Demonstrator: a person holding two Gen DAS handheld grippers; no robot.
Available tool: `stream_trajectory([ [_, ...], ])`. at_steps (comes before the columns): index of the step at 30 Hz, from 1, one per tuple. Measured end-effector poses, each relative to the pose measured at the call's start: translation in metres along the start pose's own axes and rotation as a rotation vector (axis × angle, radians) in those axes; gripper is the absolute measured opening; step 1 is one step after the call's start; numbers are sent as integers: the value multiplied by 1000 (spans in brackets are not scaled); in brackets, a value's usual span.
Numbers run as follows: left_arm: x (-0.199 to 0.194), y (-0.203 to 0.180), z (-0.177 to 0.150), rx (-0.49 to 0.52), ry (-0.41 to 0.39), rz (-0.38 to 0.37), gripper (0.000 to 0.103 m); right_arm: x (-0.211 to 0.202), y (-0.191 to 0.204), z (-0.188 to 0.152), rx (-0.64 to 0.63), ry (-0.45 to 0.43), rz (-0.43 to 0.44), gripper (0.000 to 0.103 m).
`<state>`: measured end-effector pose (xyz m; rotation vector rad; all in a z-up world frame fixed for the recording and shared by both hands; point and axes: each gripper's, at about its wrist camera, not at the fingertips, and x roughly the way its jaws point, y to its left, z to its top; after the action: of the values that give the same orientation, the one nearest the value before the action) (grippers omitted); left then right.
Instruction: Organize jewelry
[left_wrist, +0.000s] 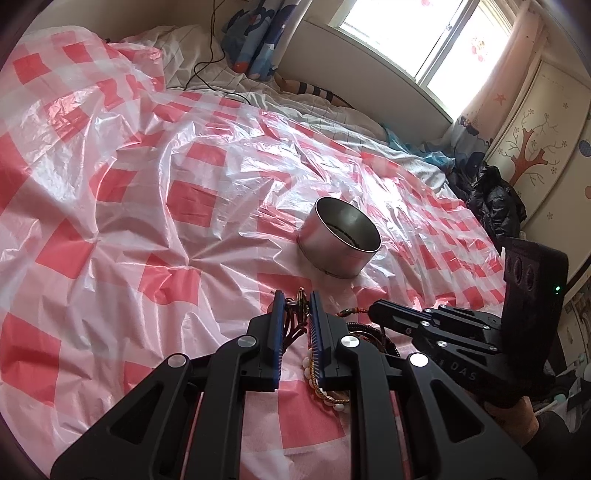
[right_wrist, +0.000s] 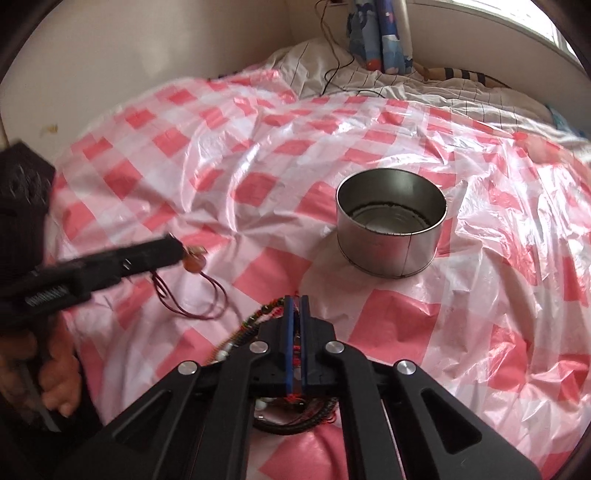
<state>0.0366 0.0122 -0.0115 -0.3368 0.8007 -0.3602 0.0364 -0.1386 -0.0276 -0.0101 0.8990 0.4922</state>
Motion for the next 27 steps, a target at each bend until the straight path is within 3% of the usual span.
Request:
stream_trajectory([
  [9, 1, 1, 0, 5, -1, -1, 12, -41, -26, -6, 285, -162, 288, 3],
  [16, 3, 0, -1, 8, 2, 7, 12, -60, -50, -7, 410, -251, 411, 1],
  [20, 4, 0, -1, 7, 4, 8, 12, -54, -43, -4, 351, -188, 337, 1],
  [23, 4, 0, -1, 7, 4, 8, 12, -50, -42, -8, 345, -175, 339, 1],
  [27, 4, 1, -1, 6, 5, 6, 12, -45, -52, -13, 367, -130, 200, 2],
])
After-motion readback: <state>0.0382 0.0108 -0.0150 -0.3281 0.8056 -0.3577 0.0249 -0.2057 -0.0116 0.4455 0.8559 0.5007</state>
